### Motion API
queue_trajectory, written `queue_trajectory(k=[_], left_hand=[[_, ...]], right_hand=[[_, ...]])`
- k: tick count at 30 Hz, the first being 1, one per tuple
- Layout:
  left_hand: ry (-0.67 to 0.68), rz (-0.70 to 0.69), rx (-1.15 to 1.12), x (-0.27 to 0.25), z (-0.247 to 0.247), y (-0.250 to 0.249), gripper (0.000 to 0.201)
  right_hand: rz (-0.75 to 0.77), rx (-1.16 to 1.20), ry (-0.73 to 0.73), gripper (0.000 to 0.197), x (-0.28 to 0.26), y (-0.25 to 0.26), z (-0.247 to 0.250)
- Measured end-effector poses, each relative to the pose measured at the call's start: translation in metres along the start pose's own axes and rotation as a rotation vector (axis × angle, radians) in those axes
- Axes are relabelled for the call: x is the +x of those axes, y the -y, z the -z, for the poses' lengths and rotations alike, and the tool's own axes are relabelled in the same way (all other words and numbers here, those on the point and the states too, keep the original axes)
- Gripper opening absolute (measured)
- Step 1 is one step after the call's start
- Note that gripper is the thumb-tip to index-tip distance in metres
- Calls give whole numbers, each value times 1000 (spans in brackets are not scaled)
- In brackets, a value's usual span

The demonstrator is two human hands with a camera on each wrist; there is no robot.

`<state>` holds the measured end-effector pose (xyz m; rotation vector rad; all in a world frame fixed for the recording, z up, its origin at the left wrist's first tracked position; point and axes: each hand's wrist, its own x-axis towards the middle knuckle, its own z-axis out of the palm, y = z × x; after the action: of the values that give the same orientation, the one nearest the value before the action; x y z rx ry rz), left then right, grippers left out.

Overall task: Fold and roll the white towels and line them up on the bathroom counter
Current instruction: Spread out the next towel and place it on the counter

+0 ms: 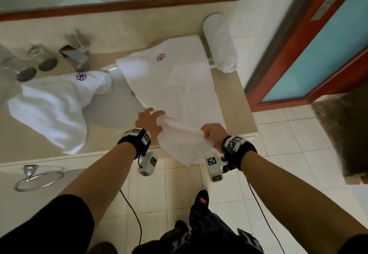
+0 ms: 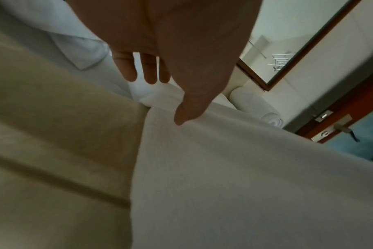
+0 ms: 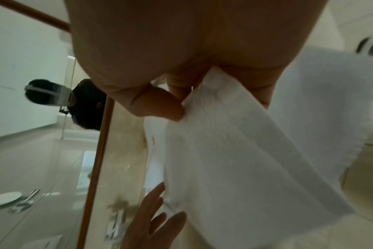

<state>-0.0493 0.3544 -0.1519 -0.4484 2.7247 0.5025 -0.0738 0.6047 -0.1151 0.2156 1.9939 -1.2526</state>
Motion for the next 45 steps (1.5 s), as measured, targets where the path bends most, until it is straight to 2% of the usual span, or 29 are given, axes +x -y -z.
queue_trajectory(k=[4,7,9,13,15,17,21,23,24,26,27,29,30,32,34,37,40,41,42,44,45], left_hand=[[26,-82,168,30,8,-30,23],[-87,-231,232,43,21,-59,11],[-101,-331,202,48,25,-78,12],[100,-439,188,57,11,-106,19],[135,-435,134,67,-2,-104,23],[146,-385,-13,79,-6,-90,30],[-75,-313,-309,111,16,-56,36],[-114,-230,-429,132,33,-42,22],[-109,-164,-479,140,42,-36,12],[-91,2,-580,161,58,-17,3],[-59,91,-617,171,63,-6,5],[28,289,-763,191,75,20,24],[29,370,-844,198,80,32,26],[57,487,-997,210,89,54,11],[18,649,-1256,218,88,73,7],[47,701,-1358,234,85,89,11],[82,732,-1351,257,78,97,40],[90,737,-1371,263,77,96,43],[100,734,-1401,268,77,95,38],[108,722,-1500,276,75,96,12],[90,690,-1534,277,76,96,8]], right_hand=[[-66,18,13,25,13,-12,32],[-145,-44,-9,26,19,-24,46],[-193,-138,-6,27,25,-34,54],[-320,-398,101,21,36,-50,61],[-339,-531,149,21,50,-52,65],[-310,-550,120,20,54,-33,71],[-221,-388,10,22,75,40,74],[-128,-349,-42,21,98,80,63],[-85,-324,-45,22,111,98,54],[-29,-286,-12,20,137,132,32],[-9,-271,7,18,148,146,21],[38,-260,43,12,171,174,-4],[53,-261,58,10,182,186,-16],[73,-259,82,11,205,208,-39],[82,-228,95,15,227,223,-61],[74,-168,85,19,258,232,-87],[85,-267,83,18,283,230,-110],[95,-333,90,17,289,227,-116],[96,-395,102,16,294,226,-122],[78,-451,142,19,301,221,-131],[74,-473,169,22,304,219,-134]])
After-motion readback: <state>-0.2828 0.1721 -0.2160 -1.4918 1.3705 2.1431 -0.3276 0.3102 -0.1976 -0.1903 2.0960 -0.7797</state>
